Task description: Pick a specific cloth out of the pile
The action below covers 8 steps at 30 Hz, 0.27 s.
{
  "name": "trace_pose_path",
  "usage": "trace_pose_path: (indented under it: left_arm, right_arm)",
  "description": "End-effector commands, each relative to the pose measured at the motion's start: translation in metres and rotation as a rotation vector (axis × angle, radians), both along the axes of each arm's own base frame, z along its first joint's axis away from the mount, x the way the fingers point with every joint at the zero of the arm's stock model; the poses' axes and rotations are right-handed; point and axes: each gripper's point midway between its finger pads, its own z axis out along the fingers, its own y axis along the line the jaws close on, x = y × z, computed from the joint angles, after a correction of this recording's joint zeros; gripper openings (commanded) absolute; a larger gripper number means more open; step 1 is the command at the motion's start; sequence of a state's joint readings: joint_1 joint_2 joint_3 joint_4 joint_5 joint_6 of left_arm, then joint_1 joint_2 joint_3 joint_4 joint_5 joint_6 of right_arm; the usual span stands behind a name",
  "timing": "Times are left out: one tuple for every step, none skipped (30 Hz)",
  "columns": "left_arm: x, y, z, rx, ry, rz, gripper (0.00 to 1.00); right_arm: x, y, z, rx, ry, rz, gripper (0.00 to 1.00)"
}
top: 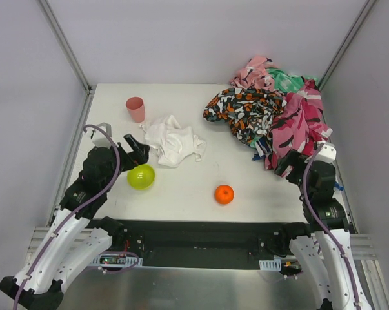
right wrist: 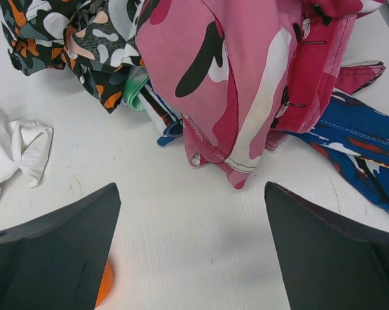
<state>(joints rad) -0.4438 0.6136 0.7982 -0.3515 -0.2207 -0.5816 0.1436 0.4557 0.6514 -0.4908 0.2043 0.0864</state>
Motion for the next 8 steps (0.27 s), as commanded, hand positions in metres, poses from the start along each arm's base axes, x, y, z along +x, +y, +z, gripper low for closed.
trace_pose_path:
  left_arm:
    - [-0.008, 0.018, -0.03, 0.061, 0.055, 0.064, 0.99]
    - [-0.009, 0.019, -0.031, 0.064, 0.057, 0.065, 0.99]
    - [-0.009, 0.019, -0.033, 0.07, 0.062, 0.063, 0.99]
    - [-0.009, 0.018, -0.032, 0.072, 0.062, 0.057, 0.99]
    - [-0.009, 0.018, -0.034, 0.078, 0.069, 0.053, 0.99]
    - [-0.009, 0.018, -0.036, 0.086, 0.077, 0.051, 0.99]
    - [-0.009, 0.018, -0.038, 0.092, 0.084, 0.05, 0.99]
    - [-0.008, 0.018, -0.041, 0.099, 0.095, 0.051, 0.99]
  right_arm:
    - [0.004, 0.003, 0.008, -0.017, -0.05, 0.036, 0.96]
    - [0.005, 0.005, 0.006, -0.017, -0.049, 0.049, 0.96]
    - [0.006, 0.006, 0.006, -0.019, -0.052, 0.051, 0.96]
    - [0.006, 0.006, 0.005, -0.018, -0.054, 0.051, 0.96]
    - [0.008, 0.006, 0.004, -0.019, -0.058, 0.053, 0.96]
    - [0.008, 0.006, 0.005, -0.019, -0.063, 0.053, 0.96]
    - [0.009, 0.006, 0.004, -0.02, -0.06, 0.052, 0.95]
    - [0.009, 0.006, 0.005, -0.018, -0.06, 0.048, 0.96]
